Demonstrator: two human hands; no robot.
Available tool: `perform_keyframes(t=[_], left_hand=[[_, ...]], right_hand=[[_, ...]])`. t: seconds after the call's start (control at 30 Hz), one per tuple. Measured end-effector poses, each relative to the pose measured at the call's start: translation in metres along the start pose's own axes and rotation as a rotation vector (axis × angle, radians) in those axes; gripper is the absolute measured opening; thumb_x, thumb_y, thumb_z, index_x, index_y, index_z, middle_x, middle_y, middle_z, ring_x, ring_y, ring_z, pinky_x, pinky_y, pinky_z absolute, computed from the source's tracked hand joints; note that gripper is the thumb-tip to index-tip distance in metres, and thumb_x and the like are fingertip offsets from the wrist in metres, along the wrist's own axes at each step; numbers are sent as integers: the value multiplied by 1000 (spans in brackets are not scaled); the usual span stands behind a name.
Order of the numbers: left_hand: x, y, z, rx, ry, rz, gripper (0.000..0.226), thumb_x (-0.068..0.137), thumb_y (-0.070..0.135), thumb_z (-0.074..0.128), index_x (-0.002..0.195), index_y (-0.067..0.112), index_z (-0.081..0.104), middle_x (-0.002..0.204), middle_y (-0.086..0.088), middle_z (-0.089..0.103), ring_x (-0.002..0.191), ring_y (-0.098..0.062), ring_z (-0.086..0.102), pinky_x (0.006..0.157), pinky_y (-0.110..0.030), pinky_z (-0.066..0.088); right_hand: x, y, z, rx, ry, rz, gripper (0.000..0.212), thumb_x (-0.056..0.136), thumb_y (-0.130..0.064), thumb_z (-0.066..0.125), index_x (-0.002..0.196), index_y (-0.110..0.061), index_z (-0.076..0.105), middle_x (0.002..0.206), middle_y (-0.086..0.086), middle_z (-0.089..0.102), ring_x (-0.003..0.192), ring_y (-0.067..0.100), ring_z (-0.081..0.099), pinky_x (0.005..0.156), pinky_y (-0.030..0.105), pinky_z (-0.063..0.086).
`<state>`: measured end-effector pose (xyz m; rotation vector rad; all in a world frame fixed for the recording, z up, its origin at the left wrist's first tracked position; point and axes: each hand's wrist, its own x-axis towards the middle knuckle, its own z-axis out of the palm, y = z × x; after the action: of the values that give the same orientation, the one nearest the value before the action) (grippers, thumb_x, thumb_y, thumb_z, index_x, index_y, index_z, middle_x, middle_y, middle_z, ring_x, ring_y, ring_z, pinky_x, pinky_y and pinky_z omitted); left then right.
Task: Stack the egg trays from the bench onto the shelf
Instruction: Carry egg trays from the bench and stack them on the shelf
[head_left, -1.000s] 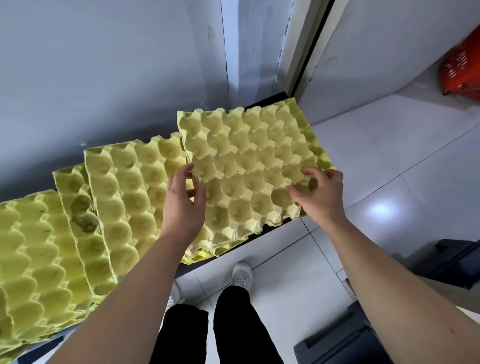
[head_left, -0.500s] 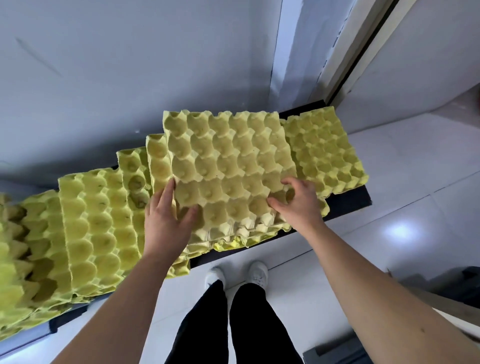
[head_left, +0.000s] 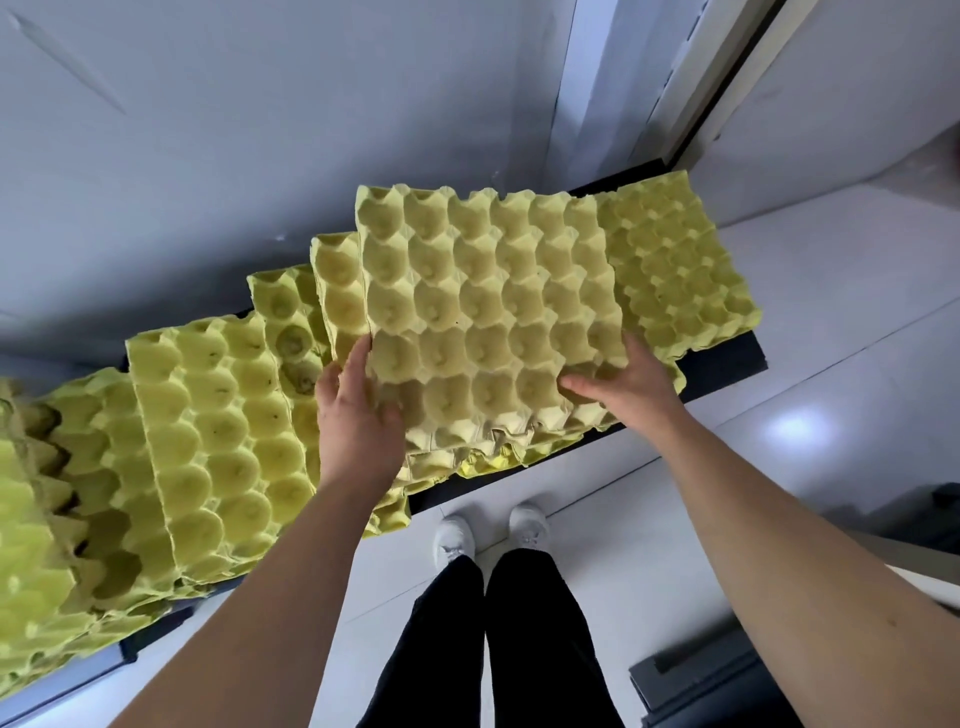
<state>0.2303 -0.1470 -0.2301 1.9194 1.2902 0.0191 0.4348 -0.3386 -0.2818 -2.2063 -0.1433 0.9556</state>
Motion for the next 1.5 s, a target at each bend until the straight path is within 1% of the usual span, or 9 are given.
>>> perform_keyframes(t=[0.1,0.23,0.4,0.57,0.77,1.07,1.23,1.37,1.5], left_hand=[[-2,0,-5,-117,63,9,74,85,5,53,148,36,27,144,-6,35,130,-20,39,107,-45,38],[-3,11,-7,-200,116,-43,68,85,15,53,148,27,30,134,-5,48,107,-14,51,98,-41,47],[-4,17,-2,-272,56,-98,52,88,10,45,134,32,47,108,2,65,79,-14,60,64,-28,47],[-13,13,3,-455,40,-84,53,97,23,54,143,39,35,122,15,59,110,-11,60,92,-33,50],[-22,21,-8,-497,80,15,48,99,22,50,141,42,37,113,29,59,101,9,59,81,-17,49],[-62,59,-70,-618,240,112,51,97,38,47,145,44,30,137,4,54,120,-20,58,100,-49,47],[-97,73,-128,-683,438,141,44,100,34,44,144,35,38,130,9,59,109,8,57,83,-7,48],[-131,66,-183,-746,579,126,35,95,45,46,128,55,42,129,12,59,112,4,57,93,-22,49],[-170,46,-241,-767,750,111,43,96,44,44,139,44,40,127,15,59,106,10,57,87,-16,50]], right_hand=[[-6,0,5,135,-33,31,119,51,-61,83,148,-23,25,150,2,36,136,23,36,109,50,35],[-4,-5,6,182,-49,41,106,61,-46,83,148,-32,23,150,-3,35,136,21,37,109,48,36],[6,-8,-4,114,-95,67,93,81,-23,74,151,-33,14,157,0,19,138,24,32,103,40,37],[6,-5,-12,101,-149,60,94,80,-33,74,150,-39,11,158,-3,16,143,22,22,113,48,26],[-4,-20,-28,190,-167,-1,87,82,-32,72,149,-38,17,157,-3,20,141,21,26,108,40,25],[-57,-102,-59,109,-69,-239,80,80,-50,65,146,-44,20,155,0,21,140,22,27,110,44,27],[-106,-177,-62,10,-69,-410,78,82,-59,59,147,-44,19,156,-1,21,140,22,27,111,43,28],[-154,-237,-49,-56,-81,-577,76,84,-59,57,148,-39,20,155,-10,23,140,16,27,109,38,28],[-207,-290,-17,-143,-139,-736,82,81,-67,52,149,-38,17,155,-8,24,140,18,28,108,40,29]])
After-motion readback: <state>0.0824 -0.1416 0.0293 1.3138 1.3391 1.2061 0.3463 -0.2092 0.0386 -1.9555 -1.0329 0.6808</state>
